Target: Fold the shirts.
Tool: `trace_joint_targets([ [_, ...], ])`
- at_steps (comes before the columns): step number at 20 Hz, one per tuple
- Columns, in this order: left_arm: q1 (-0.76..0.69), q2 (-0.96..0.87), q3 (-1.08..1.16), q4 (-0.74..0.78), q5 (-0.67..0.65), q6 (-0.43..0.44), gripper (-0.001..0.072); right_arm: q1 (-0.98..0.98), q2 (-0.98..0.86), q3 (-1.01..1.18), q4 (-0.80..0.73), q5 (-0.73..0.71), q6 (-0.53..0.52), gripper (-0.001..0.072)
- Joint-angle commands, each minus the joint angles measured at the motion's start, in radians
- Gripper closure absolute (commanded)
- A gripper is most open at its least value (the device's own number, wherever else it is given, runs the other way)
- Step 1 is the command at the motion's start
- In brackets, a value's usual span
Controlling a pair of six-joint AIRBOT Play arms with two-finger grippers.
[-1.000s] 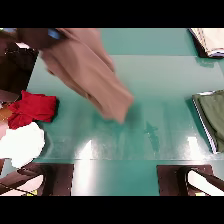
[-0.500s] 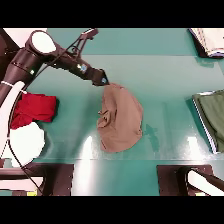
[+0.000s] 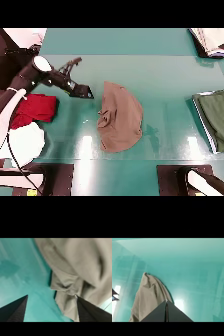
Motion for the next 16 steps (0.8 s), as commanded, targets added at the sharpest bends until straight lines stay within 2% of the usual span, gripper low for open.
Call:
trace_joint_targets([
  [1, 0.002, -0.034, -0.161, -0.168, 0.097, 0.142, -0.0003, 0.001, 0.049, -0.115, 0.001, -0.078, 0.002, 0.0698],
  [4, -0.056, -0.058, -0.167, -0.181, 0.134, 0.177, -0.0003, 0.0, 0.081, -0.188, 0.002, -0.122, 0.002, 0.0699],
  [11, -0.185, -0.06, -0.167, -0.178, 0.288, 0.159, -0.0002, 0.001, 0.109, -0.238, 0.007, -0.132, 0.002, 0.0698],
  [12, -0.185, -0.06, -0.167, -0.179, 0.292, 0.13, 0.0131, 0.001, 0.109, -0.238, 0.008, -0.131, 0.002, 0.0699],
  [14, -0.182, -0.06, -0.167, -0.176, 0.296, 0.122, 0.0627, 0.001, 0.108, -0.238, 0.008, -0.116, 0.002, 0.0699],
  [15, -0.182, -0.06, -0.161, -0.167, 0.291, 0.122, 0.0677, 0.001, 0.108, -0.238, 0.008, -0.105, 0.002, 0.0699],
  [16, -0.177, -0.056, -0.144, -0.134, 0.279, 0.109, 0.0678, 0.001, 0.109, -0.239, 0.006, -0.089, 0.002, 0.0699],
])
